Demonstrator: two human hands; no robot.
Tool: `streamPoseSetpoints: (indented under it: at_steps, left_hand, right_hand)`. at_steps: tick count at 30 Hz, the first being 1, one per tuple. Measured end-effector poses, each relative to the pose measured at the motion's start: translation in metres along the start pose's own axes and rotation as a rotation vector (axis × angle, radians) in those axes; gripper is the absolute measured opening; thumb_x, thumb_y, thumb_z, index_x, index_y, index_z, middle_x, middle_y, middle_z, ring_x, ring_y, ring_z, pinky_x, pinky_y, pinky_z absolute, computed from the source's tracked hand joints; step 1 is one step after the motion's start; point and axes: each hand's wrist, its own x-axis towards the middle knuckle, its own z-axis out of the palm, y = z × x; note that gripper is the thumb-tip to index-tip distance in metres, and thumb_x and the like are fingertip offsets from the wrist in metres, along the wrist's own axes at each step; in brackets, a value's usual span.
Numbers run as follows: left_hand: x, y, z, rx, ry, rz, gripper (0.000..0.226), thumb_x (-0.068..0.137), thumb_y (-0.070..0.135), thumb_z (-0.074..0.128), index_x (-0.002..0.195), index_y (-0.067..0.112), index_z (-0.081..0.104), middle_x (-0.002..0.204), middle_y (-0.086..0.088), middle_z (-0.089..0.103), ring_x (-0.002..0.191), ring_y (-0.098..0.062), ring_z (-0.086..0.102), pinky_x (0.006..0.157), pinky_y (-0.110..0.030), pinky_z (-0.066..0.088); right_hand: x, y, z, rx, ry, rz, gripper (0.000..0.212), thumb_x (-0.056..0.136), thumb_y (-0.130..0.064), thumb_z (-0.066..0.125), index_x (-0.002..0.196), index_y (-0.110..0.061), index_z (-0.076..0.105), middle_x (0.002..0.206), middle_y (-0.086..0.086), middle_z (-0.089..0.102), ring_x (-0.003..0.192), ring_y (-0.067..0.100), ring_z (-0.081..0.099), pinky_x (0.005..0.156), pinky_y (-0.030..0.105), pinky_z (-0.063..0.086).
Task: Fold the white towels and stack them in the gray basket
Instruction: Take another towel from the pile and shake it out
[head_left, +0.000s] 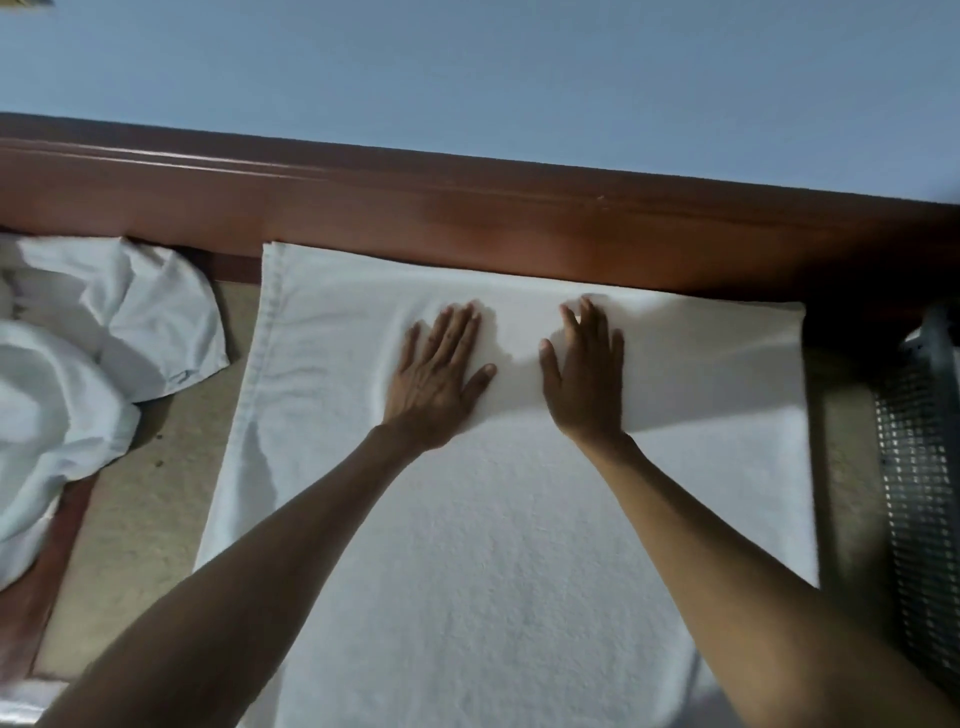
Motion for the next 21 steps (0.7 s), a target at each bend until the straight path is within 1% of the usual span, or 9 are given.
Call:
streamPoseSetpoints:
  at_steps: [3, 6, 8, 10, 13, 15, 17, 19, 21]
  left_hand:
    - [-0.003, -0.046, -0.016, 0.019, 0.021, -0.090, 0.074, 0.106, 0.063, 0.020, 0.165, 0.024, -0.001, 0.172, 0.009, -0.006, 0.158, -0.012, -0.009, 0.128, -0.046, -0.001]
    - [-0.006, -0.093, -0.034, 0.009, 0.055, -0.205, 0.078, 0.105, 0.067, 0.020, 0.165, 0.024, -0.003, 0.172, 0.009, -0.009, 0.158, -0.011, -0.012, 0.128, -0.045, -0.003]
    - [-0.005, -0.116, -0.044, 0.008, 0.072, -0.265, 0.078, 0.104, 0.069, 0.016, 0.165, 0.024, -0.004, 0.171, 0.010, -0.010, 0.157, -0.011, -0.013, 0.129, -0.044, -0.003]
    - [-0.006, -0.129, -0.049, 0.026, 0.092, -0.289, 0.076, 0.104, 0.068, 0.013, 0.165, 0.025, -0.002, 0.172, 0.011, -0.007, 0.158, -0.013, -0.011, 0.129, -0.045, -0.001]
    - [-0.008, -0.132, -0.049, -0.001, 0.122, -0.320, 0.074, 0.105, 0.065, 0.014, 0.165, 0.023, 0.001, 0.173, 0.006, -0.002, 0.159, -0.016, -0.006, 0.129, -0.044, 0.000]
    - [-0.008, -0.130, -0.049, -0.019, 0.121, -0.354, 0.076, 0.106, 0.064, 0.013, 0.165, 0.019, -0.002, 0.173, 0.001, -0.003, 0.159, -0.018, -0.006, 0.129, -0.043, -0.001]
    - [-0.012, -0.122, -0.052, -0.042, 0.117, -0.382, 0.076, 0.107, 0.060, 0.014, 0.164, 0.013, -0.004, 0.173, -0.005, -0.004, 0.159, -0.021, -0.004, 0.129, -0.040, -0.005]
    - [-0.030, -0.103, -0.048, -0.064, 0.108, -0.331, 0.075, 0.108, 0.055, 0.017, 0.164, 0.010, -0.005, 0.172, -0.008, -0.004, 0.159, -0.021, -0.003, 0.127, -0.035, -0.009]
    - [-0.061, -0.076, -0.034, -0.080, 0.056, -0.215, 0.073, 0.110, 0.053, 0.021, 0.164, 0.011, -0.005, 0.172, -0.007, -0.006, 0.159, -0.019, -0.007, 0.126, -0.031, -0.011]
  right_hand:
    - [0.003, 0.003, 0.004, -0.106, 0.027, 0.008, 0.057, 0.106, -0.044, 0.032, 0.155, -0.015, 0.036, 0.166, 0.008, 0.028, 0.154, 0.024, 0.021, 0.124, 0.047, 0.015]
    - [0.003, 0.004, 0.006, -0.125, 0.017, 0.013, 0.057, 0.106, -0.045, 0.033, 0.156, -0.017, 0.032, 0.167, 0.005, 0.023, 0.155, 0.023, 0.016, 0.125, 0.046, 0.012]
    - [0.003, 0.003, 0.006, -0.136, 0.040, 0.005, 0.056, 0.107, -0.045, 0.034, 0.156, -0.017, 0.034, 0.167, 0.005, 0.023, 0.155, 0.024, 0.018, 0.125, 0.045, 0.013]
    - [0.002, 0.002, 0.005, -0.149, 0.065, -0.005, 0.055, 0.107, -0.044, 0.036, 0.155, -0.017, 0.036, 0.166, 0.005, 0.026, 0.154, 0.024, 0.020, 0.124, 0.046, 0.015]
    - [0.002, 0.001, 0.004, -0.140, 0.040, -0.007, 0.055, 0.107, -0.044, 0.035, 0.155, -0.017, 0.035, 0.167, 0.005, 0.025, 0.154, 0.025, 0.020, 0.123, 0.048, 0.017]
    - [0.000, -0.002, 0.006, -0.144, 0.003, 0.010, 0.058, 0.107, -0.045, 0.029, 0.157, -0.016, 0.032, 0.168, 0.007, 0.021, 0.155, 0.026, 0.016, 0.125, 0.050, 0.014]
    - [-0.003, -0.011, 0.004, -0.131, -0.041, 0.052, 0.063, 0.106, -0.046, 0.024, 0.159, -0.012, 0.028, 0.169, 0.012, 0.016, 0.156, 0.029, 0.012, 0.125, 0.053, 0.011]
    - [-0.010, -0.029, 0.003, -0.110, -0.062, 0.027, 0.064, 0.105, -0.044, 0.026, 0.157, -0.006, 0.030, 0.167, 0.018, 0.018, 0.156, 0.031, 0.014, 0.125, 0.054, 0.013]
    - [-0.020, -0.055, 0.006, -0.079, -0.066, -0.092, 0.060, 0.106, -0.039, 0.031, 0.155, -0.004, 0.034, 0.165, 0.020, 0.023, 0.154, 0.033, 0.019, 0.122, 0.054, 0.017]
